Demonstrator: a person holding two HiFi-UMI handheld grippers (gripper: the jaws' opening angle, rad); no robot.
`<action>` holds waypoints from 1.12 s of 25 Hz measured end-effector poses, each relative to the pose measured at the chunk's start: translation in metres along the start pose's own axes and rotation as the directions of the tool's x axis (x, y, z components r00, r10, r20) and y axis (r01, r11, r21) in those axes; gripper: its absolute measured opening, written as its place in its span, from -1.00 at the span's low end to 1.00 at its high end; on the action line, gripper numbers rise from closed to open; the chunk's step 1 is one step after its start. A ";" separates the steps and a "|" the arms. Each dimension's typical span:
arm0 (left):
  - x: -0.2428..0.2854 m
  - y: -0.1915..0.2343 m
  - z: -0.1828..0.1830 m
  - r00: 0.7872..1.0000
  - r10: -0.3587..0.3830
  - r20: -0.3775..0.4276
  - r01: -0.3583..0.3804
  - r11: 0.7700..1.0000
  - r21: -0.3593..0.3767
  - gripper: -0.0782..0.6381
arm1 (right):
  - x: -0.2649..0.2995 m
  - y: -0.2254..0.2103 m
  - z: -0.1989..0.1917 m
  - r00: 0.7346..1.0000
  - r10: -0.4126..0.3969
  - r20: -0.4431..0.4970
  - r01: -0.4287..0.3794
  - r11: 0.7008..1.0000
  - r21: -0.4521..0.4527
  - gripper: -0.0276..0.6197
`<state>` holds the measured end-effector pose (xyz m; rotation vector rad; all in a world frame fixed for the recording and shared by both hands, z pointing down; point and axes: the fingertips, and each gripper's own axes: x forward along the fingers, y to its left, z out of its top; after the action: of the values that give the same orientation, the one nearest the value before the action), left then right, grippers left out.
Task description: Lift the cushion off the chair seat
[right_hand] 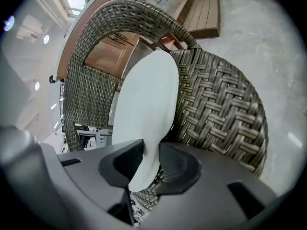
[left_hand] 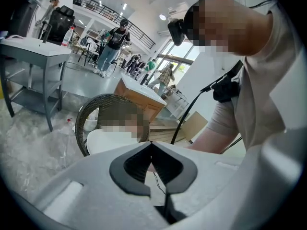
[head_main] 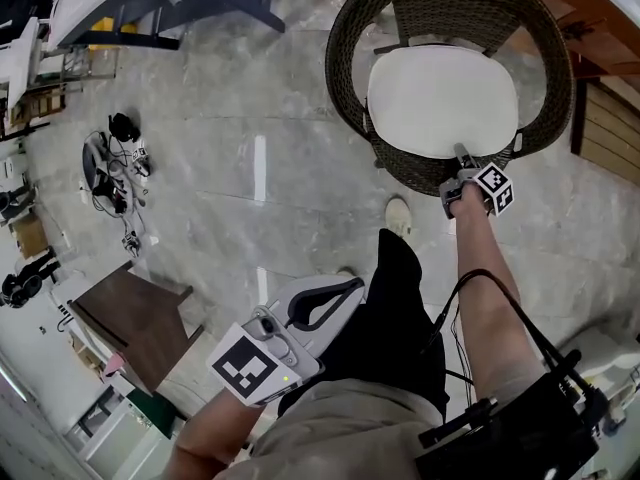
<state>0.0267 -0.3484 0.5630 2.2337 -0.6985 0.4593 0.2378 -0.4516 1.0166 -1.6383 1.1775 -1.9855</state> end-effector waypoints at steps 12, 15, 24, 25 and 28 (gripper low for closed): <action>-0.029 -0.022 0.015 0.997 -0.034 0.063 0.032 0.999 0.037 -0.76 | -0.044 0.058 0.001 0.993 0.107 0.045 -0.105 0.993 -0.047 -0.75; -0.039 -0.030 0.012 0.996 -0.050 0.078 0.044 0.996 0.071 -0.76 | -0.058 0.078 -0.001 0.987 0.149 0.053 -0.146 0.988 -0.053 -0.76; -0.096 -0.073 0.008 0.988 -0.103 0.118 0.086 0.986 0.144 -0.76 | -0.140 0.137 -0.025 0.972 0.226 0.068 -0.216 0.969 -0.120 -0.77; -0.104 -0.078 0.006 0.986 -0.107 0.124 0.088 0.984 0.153 -0.76 | -0.152 0.141 -0.030 0.970 0.234 0.070 -0.225 0.967 -0.123 -0.78; -0.130 -0.094 -0.003 0.982 -0.114 0.152 0.089 0.983 0.163 -0.76 | -0.193 0.151 -0.049 0.963 0.261 0.069 -0.251 0.960 -0.127 -0.77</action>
<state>-0.0191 -0.2472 0.4475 2.4617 -0.6458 0.2934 0.2116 -0.3928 0.7747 -1.5181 1.4176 -1.7002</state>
